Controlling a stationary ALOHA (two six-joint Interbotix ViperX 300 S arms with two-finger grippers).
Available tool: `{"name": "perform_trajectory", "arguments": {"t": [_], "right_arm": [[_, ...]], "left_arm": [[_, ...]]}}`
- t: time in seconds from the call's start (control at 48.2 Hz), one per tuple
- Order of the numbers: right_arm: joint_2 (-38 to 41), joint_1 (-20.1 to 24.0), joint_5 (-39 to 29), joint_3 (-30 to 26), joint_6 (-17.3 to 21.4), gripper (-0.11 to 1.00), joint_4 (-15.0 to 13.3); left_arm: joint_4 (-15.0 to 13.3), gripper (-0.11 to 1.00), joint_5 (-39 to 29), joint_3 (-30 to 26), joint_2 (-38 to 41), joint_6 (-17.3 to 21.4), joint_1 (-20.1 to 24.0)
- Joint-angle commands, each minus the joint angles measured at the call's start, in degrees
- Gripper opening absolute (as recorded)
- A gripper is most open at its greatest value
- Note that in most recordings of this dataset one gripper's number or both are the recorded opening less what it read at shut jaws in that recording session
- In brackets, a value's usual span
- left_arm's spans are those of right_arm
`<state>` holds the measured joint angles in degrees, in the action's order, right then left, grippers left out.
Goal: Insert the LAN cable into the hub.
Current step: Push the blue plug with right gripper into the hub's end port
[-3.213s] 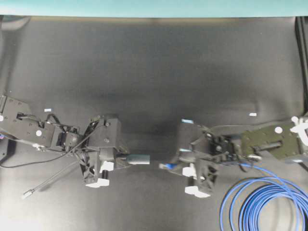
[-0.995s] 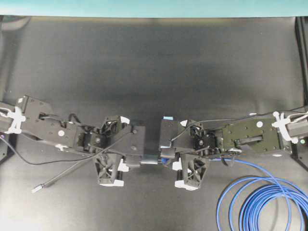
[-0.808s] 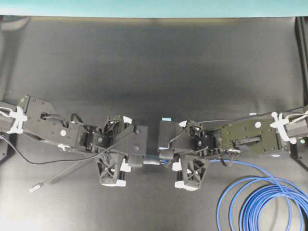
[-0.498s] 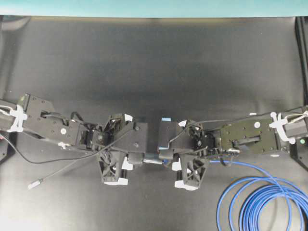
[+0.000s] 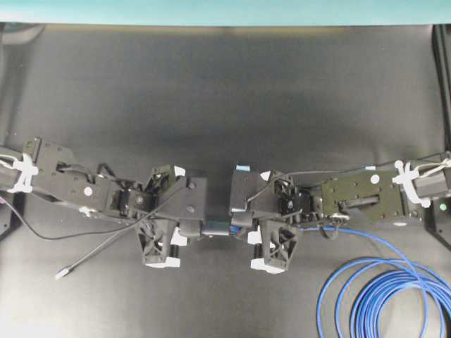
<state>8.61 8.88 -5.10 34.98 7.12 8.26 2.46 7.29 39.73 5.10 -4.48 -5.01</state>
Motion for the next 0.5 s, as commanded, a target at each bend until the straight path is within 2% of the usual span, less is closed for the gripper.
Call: {"name": "perform_trajectory", "arguments": {"t": [0.0,0.477], "right_arm": [[-0.9,0.1,1.2,-0.7,-0.4,0.13,-0.1],[0.9,0.0,4.5,-0.4,-0.5,0.13,-0.1]], "left_arm": [[0.2,0.28,1.5,-0.4,-1.2,0.0,0.6],[0.2,0.28,1.1,0.8,-1.3,-0.3,2.0]]}}
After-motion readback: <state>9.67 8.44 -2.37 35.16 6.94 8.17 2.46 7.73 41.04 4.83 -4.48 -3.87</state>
